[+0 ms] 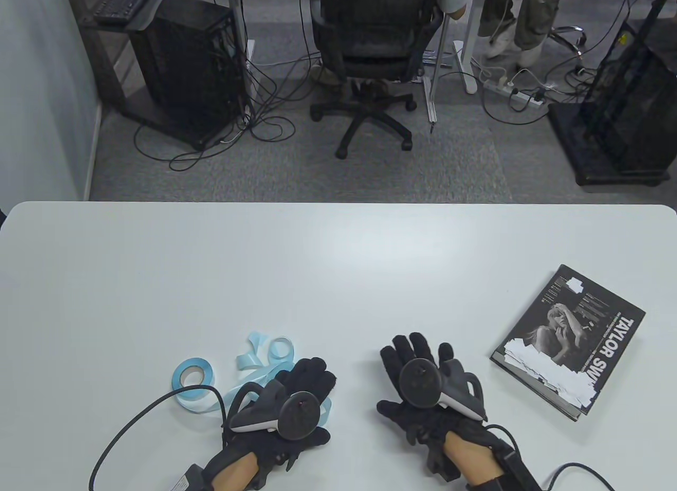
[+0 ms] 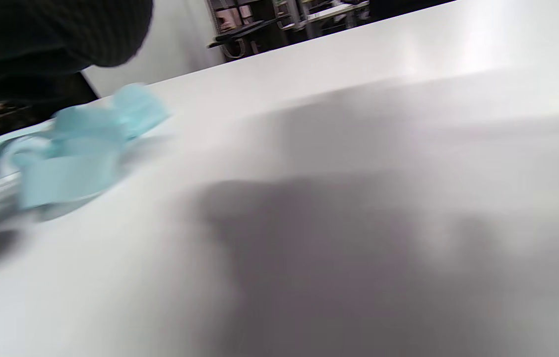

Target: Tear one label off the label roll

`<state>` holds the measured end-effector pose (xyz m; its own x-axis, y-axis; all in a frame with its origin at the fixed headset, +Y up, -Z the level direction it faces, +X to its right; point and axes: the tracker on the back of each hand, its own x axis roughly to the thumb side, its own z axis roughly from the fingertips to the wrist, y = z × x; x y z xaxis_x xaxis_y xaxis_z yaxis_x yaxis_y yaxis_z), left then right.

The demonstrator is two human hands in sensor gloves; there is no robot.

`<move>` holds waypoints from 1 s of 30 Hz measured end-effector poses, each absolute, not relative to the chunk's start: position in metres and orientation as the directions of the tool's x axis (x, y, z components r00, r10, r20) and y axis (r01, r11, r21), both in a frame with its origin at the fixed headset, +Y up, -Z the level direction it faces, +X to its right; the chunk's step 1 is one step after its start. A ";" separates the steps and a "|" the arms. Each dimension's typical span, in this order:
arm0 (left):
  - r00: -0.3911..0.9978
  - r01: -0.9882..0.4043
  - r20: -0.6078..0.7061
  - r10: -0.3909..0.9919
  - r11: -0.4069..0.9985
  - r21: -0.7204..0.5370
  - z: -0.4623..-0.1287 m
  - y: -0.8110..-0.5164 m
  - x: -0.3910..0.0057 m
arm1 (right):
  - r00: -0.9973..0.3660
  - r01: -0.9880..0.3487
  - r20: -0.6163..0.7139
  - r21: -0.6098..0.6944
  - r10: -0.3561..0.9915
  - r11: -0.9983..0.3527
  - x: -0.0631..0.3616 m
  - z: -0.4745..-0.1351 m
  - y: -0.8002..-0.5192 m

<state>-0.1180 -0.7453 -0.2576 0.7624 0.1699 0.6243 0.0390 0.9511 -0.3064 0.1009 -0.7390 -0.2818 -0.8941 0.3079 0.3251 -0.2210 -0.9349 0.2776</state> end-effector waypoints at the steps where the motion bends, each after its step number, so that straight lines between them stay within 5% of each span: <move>1: 0.758 0.044 0.632 0.160 0.955 -0.295 -0.257 -0.744 -0.117 | -0.887 -0.218 0.342 0.284 0.311 -0.934 0.092 -0.278 -0.739; 9: 0.775 0.052 0.612 0.156 0.950 -0.307 -0.262 -0.751 -0.124 | -0.882 -0.191 0.366 0.299 0.298 -0.935 0.077 -0.272 -0.751; 30: 0.797 0.113 0.591 0.119 0.933 -0.341 -0.273 -0.769 -0.124 | -0.939 -0.204 0.183 0.389 0.292 -0.898 0.130 -0.295 -0.767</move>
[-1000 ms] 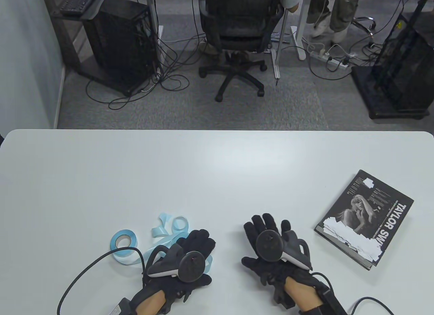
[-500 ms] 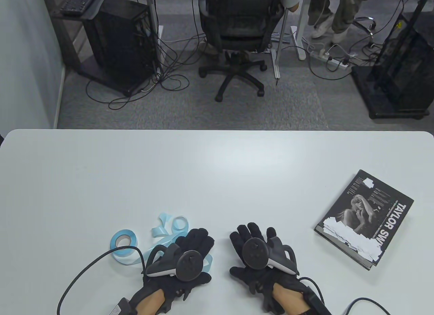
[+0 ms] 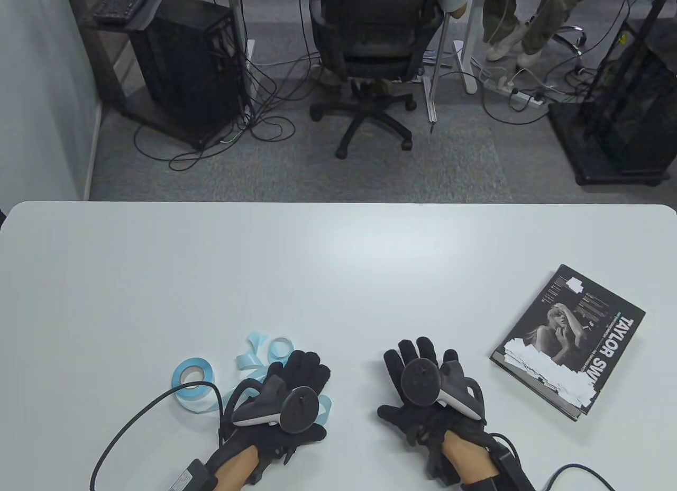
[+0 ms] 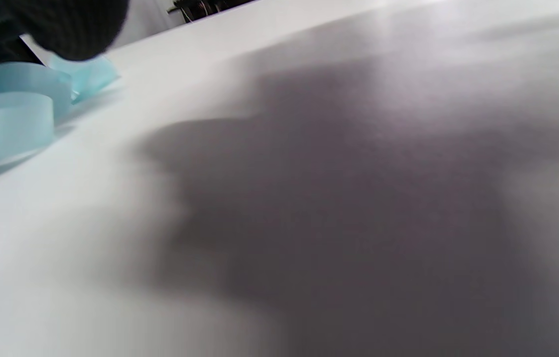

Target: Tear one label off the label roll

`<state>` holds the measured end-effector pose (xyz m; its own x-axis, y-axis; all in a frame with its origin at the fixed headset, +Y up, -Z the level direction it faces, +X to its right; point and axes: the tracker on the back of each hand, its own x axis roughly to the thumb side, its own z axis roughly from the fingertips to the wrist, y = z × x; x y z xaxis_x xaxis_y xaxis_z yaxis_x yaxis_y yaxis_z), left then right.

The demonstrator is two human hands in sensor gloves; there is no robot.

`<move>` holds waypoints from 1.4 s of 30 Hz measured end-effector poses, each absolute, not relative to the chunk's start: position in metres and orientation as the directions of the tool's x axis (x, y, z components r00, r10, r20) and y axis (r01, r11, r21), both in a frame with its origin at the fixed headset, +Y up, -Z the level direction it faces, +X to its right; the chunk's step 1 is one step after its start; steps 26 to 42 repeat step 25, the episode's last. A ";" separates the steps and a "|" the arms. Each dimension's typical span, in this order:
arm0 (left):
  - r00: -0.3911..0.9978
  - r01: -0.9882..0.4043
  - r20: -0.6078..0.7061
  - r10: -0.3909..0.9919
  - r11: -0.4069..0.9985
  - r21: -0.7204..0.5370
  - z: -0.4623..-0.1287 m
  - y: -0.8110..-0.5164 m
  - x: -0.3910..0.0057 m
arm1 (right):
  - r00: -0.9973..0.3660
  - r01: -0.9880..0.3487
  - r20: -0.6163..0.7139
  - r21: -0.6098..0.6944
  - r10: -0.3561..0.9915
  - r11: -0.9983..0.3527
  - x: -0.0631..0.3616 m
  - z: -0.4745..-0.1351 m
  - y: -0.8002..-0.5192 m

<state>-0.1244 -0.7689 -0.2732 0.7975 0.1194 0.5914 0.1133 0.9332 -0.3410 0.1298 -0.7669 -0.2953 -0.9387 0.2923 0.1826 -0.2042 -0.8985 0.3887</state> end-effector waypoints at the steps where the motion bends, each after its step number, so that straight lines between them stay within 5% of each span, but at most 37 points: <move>1: 0.800 0.119 0.587 0.121 0.928 -0.354 -0.274 -0.770 -0.125 | -0.940 -0.203 0.177 0.401 0.292 -0.893 0.131 -0.296 -0.768; 42: 0.816 0.159 0.568 0.111 0.900 -0.406 -0.279 -0.772 -0.129 | -0.947 -0.185 0.153 0.461 0.283 -0.868 0.134 -0.299 -0.774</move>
